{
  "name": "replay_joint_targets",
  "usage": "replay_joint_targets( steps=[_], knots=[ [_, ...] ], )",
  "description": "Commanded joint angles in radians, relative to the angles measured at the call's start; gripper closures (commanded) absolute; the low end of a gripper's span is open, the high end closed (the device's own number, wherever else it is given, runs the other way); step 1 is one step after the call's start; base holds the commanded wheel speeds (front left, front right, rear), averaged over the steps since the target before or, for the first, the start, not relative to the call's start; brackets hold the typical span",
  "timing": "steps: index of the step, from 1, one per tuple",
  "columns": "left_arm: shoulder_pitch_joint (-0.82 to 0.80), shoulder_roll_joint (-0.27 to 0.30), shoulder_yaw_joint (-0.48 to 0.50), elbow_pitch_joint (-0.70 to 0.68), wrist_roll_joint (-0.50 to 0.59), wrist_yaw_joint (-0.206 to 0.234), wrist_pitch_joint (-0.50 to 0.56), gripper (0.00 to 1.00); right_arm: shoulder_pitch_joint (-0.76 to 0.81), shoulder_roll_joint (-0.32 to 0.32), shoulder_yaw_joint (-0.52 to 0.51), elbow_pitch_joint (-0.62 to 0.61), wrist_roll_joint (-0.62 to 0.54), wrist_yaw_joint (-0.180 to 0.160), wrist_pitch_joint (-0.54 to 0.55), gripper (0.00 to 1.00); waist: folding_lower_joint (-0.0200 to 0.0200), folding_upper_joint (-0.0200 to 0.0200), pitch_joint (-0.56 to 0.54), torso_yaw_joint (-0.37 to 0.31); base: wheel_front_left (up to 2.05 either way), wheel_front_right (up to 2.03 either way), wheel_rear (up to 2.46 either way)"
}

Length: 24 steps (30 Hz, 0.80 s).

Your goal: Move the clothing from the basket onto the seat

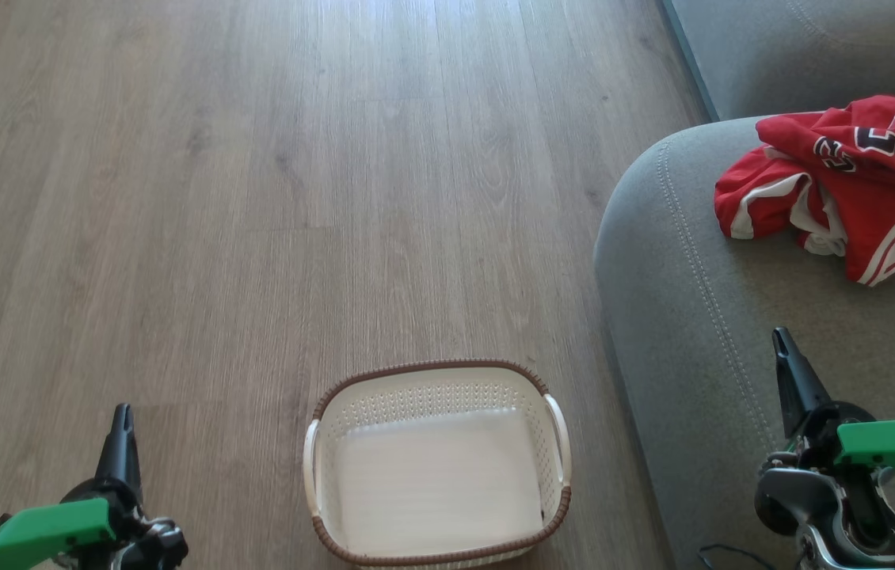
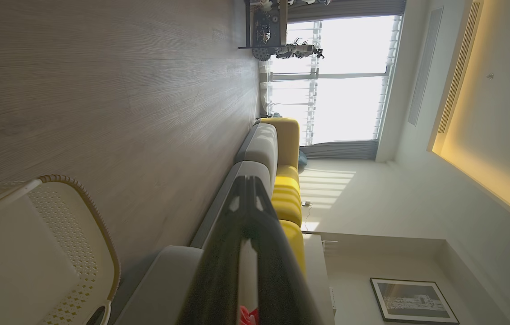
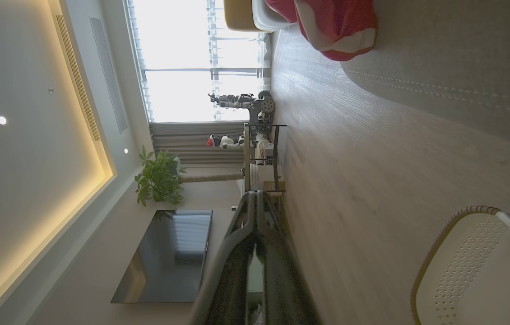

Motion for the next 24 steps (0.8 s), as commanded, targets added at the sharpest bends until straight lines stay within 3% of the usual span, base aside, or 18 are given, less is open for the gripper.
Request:
replay_joint_targets(
  steps=[1, 24],
  knots=[
    [-0.050, 0.010, 0.035, -0.037, -0.002, -0.009, 0.005, 1.00, -0.049, -0.024, 0.024, -0.040, 0.011, 0.000, -0.006, 1.00, 0.0000, 0.0000, 0.000, 0.000, 0.00, 0.00, 0.00],
    [-0.049, 0.009, 0.035, -0.038, -0.002, -0.009, 0.005, 1.00, -0.048, -0.051, 0.060, -0.047, 0.042, 0.000, -0.035, 1.00, 0.0000, 0.0000, 0.000, 0.000, 0.00, 0.00, 0.00]
  ],
)
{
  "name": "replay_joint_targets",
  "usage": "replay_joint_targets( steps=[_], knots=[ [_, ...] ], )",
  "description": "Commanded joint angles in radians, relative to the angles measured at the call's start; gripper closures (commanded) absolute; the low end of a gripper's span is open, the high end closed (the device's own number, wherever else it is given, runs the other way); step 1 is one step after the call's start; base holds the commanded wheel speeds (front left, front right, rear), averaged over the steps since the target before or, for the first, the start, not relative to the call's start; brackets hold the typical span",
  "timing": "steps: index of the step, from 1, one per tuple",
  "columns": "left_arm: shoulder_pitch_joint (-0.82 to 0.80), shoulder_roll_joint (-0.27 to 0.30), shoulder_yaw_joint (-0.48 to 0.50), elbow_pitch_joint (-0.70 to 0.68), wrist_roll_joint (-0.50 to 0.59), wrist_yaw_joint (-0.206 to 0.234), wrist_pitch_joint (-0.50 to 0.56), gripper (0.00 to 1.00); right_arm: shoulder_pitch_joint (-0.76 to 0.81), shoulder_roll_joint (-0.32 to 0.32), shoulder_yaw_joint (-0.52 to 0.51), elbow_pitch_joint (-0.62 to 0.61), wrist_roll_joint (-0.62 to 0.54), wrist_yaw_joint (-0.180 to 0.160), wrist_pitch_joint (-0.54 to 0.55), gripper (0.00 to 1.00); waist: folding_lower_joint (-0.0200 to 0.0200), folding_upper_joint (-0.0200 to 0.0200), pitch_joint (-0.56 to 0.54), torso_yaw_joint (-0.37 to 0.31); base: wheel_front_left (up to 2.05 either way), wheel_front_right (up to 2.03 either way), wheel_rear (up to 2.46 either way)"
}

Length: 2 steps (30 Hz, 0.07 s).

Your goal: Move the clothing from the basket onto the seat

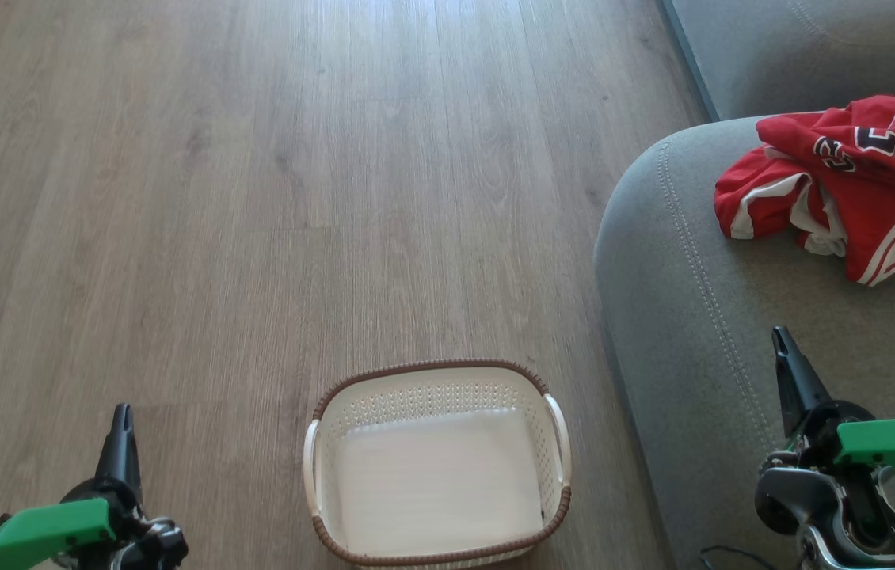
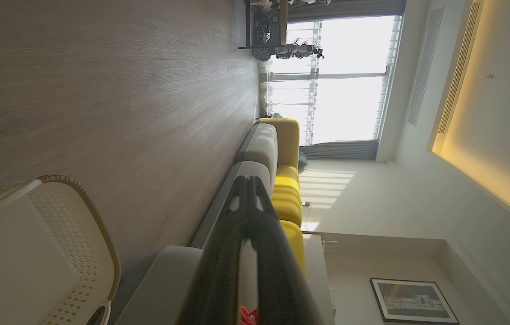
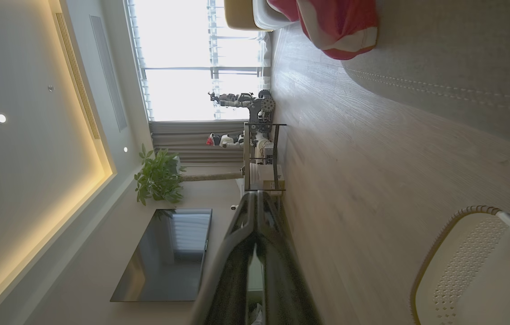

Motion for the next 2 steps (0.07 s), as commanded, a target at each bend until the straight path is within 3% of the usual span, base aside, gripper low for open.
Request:
replay_joint_targets(
  steps=[1, 2],
  knots=[
    [-0.049, 0.009, 0.035, -0.038, -0.002, -0.009, 0.005, 1.00, -0.048, -0.024, 0.023, -0.040, 0.010, 0.000, -0.007, 1.00, 0.0000, 0.0000, 0.000, 0.000, 0.00, 0.00, 0.00],
    [-0.049, 0.009, 0.035, -0.038, -0.001, -0.009, 0.005, 1.00, -0.048, -0.026, 0.025, -0.040, 0.012, 0.000, -0.008, 1.00, 0.0000, 0.0000, 0.000, 0.000, 0.00, 0.00, 0.00]
  ],
)
